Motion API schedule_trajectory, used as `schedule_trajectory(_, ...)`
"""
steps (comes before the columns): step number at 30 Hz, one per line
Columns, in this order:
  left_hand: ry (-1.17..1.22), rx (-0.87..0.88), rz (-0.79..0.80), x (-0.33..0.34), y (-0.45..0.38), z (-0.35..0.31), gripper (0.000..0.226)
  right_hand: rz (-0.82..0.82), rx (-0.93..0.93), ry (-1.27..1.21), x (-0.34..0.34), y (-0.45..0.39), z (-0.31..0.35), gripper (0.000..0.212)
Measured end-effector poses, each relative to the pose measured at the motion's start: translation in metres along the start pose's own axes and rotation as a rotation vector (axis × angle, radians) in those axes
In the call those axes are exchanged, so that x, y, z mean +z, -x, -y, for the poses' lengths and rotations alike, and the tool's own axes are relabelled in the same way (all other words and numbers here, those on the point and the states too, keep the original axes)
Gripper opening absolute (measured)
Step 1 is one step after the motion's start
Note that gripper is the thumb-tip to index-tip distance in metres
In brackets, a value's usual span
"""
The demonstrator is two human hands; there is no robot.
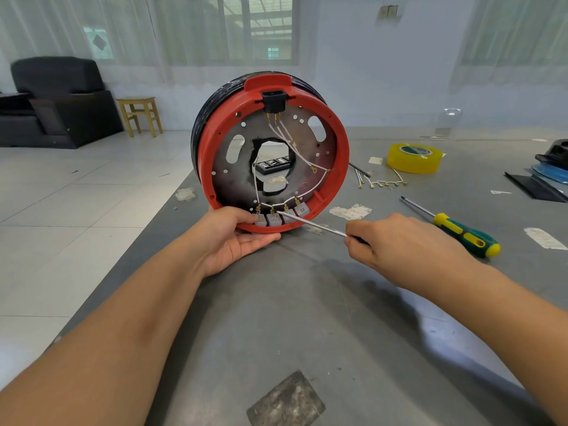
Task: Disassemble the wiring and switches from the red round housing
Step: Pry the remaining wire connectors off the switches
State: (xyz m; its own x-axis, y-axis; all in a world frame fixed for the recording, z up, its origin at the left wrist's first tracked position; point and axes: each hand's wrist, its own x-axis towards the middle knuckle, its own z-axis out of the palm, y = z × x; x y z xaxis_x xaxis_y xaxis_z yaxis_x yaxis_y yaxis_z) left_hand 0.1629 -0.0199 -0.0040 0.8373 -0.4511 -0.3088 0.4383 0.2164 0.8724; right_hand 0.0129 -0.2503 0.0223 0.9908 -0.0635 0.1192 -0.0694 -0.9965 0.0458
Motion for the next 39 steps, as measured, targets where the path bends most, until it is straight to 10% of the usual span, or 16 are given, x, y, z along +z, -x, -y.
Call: schedule_trajectory(39, -0.103, 0.076, -0.028, -0.0012, -0.0005, 0.0013, 0.035, 0.001, -0.024, 0.033, -0.0052, 0.0006, 0.0025, 0.025)
